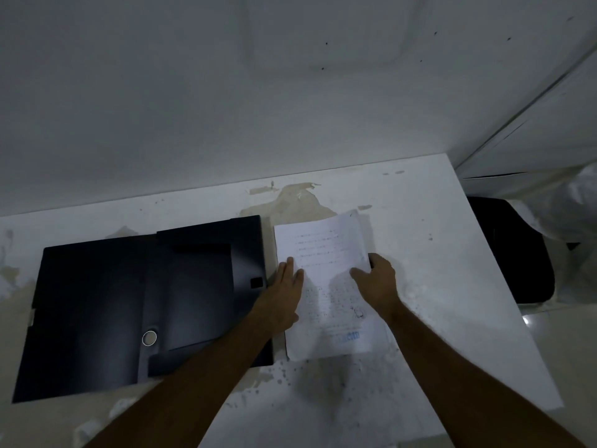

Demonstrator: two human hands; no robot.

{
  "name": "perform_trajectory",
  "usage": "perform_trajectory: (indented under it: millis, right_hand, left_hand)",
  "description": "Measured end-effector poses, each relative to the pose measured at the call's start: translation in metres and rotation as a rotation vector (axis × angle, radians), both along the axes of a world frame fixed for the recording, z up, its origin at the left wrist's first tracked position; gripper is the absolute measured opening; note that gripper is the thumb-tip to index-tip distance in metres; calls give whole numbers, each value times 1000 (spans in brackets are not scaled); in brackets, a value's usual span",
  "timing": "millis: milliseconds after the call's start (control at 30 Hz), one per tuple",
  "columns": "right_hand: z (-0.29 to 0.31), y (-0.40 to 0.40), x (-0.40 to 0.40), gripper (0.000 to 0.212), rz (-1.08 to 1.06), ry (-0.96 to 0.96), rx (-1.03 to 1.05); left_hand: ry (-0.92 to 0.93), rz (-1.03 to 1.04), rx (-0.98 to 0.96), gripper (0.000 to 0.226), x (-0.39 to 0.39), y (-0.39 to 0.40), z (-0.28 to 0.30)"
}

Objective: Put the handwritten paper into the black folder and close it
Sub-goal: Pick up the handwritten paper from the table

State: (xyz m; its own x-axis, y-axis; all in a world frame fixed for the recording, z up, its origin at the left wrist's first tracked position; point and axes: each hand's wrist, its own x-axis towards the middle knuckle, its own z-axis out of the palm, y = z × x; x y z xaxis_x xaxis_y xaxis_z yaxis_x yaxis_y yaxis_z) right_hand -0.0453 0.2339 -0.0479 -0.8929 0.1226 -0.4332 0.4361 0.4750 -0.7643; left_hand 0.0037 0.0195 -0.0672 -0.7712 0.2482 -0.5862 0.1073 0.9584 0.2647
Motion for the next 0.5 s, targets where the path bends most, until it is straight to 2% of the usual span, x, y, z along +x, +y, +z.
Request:
perform_trajectory:
  millis: [200, 333, 400, 500]
  right_hand:
    - [3, -4, 9, 21, 205, 28, -5]
    - [18, -10, 14, 19, 220, 100, 2]
    - [30, -10, 13, 21, 219, 115, 4]
    - [52, -7, 8, 20, 177, 138, -22]
  left_hand:
    - [-8, 8, 5, 104, 1, 1, 3]
    - [-23, 36, 48, 104, 2, 0, 9]
    - [-30, 98, 148, 102, 4, -2, 14]
    - [20, 307, 449, 87, 9, -7, 27]
